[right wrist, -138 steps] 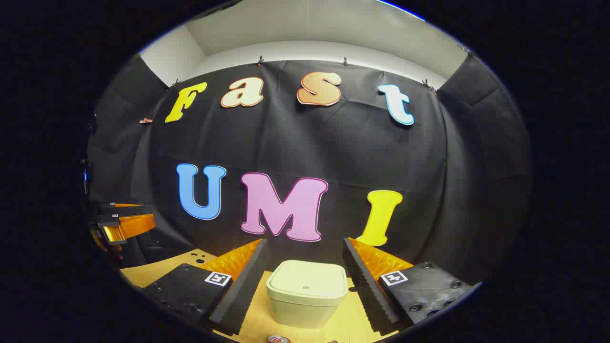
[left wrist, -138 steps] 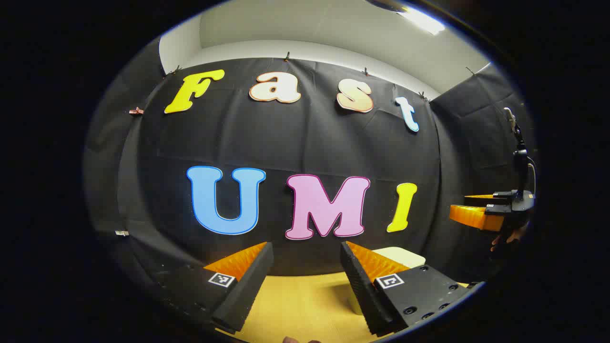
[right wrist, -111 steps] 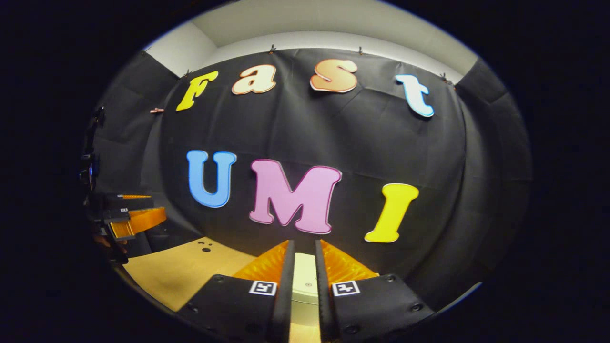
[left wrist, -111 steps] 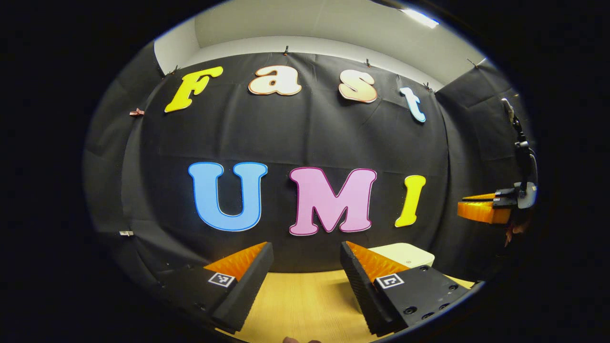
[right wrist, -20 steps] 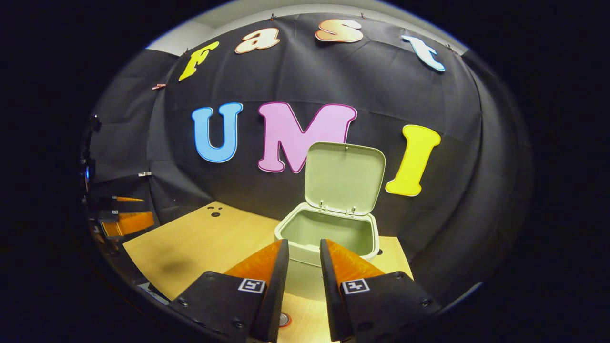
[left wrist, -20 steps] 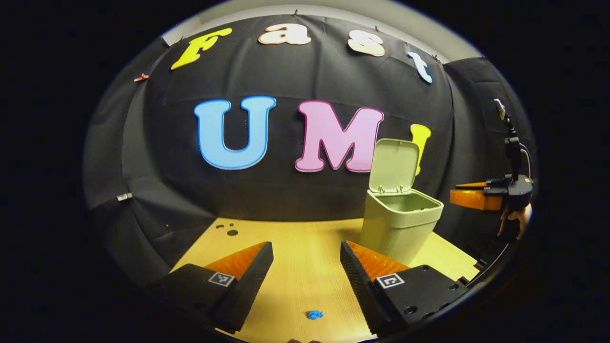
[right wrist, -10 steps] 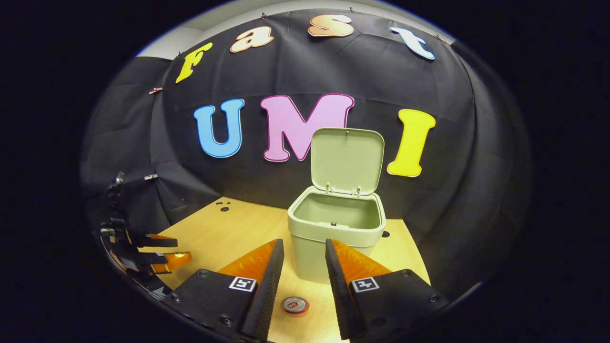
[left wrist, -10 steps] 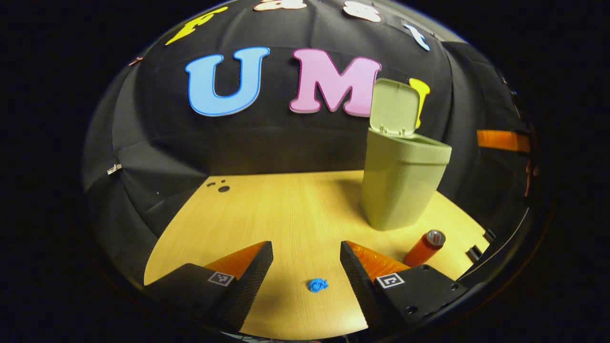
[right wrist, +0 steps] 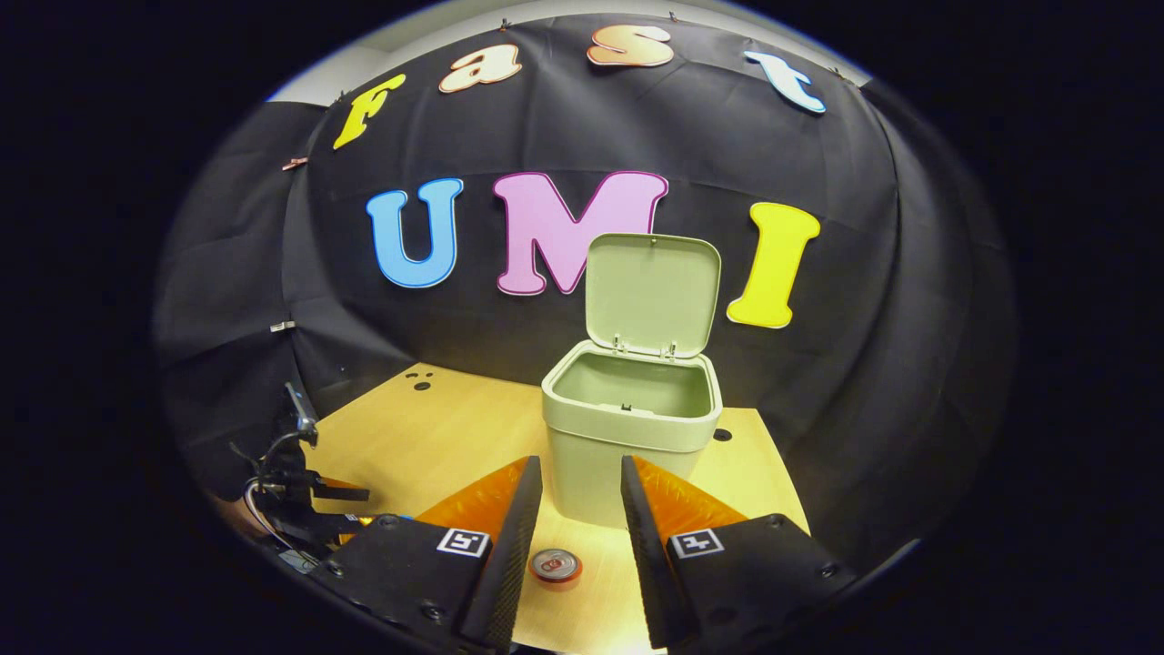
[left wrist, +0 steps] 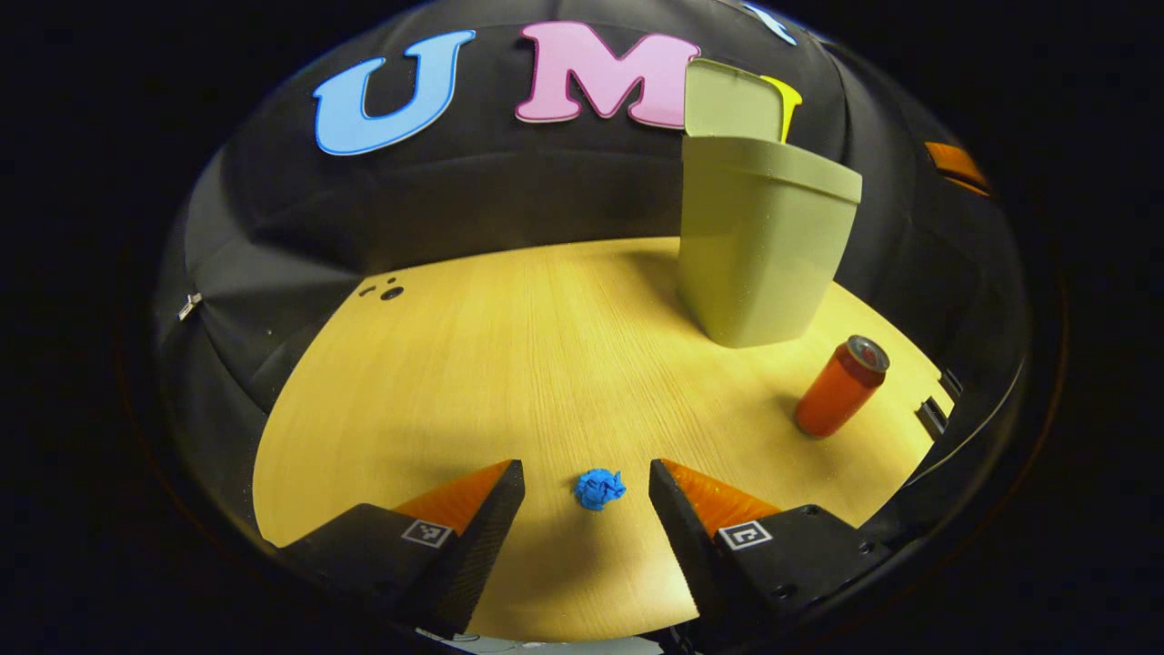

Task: Press the lid of the desktop garbage bin to open it, pick up the crumpled paper on the desktop and throw it into the bin, then pick up the pop can on the desktop and drop it into the bin, and finally close the garbage bin lid.

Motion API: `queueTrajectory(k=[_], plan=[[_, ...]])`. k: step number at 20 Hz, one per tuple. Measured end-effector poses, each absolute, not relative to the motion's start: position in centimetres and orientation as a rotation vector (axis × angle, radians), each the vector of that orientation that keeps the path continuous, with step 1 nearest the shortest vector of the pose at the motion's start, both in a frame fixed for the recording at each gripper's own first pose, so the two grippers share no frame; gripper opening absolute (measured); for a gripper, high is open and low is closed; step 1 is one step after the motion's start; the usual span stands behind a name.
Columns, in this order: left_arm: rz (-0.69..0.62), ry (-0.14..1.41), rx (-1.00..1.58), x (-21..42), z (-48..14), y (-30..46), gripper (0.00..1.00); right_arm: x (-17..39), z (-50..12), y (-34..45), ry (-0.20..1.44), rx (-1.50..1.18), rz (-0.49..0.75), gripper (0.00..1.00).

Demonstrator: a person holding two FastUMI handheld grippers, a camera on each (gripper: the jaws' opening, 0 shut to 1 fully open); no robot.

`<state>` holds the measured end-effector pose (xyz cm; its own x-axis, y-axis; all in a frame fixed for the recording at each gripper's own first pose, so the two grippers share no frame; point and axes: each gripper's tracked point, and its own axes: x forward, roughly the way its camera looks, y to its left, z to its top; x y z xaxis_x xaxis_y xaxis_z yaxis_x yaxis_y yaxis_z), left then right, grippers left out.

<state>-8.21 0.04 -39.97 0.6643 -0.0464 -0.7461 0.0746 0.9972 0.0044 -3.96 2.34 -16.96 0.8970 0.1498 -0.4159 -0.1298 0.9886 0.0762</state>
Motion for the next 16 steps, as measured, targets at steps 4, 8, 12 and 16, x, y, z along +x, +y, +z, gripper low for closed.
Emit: queueTrajectory(k=[4, 8, 12, 16], plan=[[-0.086, 0.899, 0.043, -7.6, -42.6, -0.2, 0.83, -4.8, -17.2, 1.5, 0.450, 0.037, 0.123, 0.57], [-0.099, 0.942, 0.070, -7.3, -44.6, -0.2, 0.79, -5.6, -17.6, 0.3, 0.469, 0.024, 0.094, 0.57], [-0.095, 0.983, 0.067, -7.2, -46.0, -0.1, 0.75, -6.1, -17.9, -0.6, 0.483, 0.022, 0.066, 0.57], [-0.096, 1.022, 0.071, -6.9, -46.9, 0.0, 0.63, -6.2, -17.9, -1.2, 0.489, 0.025, 0.052, 0.57]])
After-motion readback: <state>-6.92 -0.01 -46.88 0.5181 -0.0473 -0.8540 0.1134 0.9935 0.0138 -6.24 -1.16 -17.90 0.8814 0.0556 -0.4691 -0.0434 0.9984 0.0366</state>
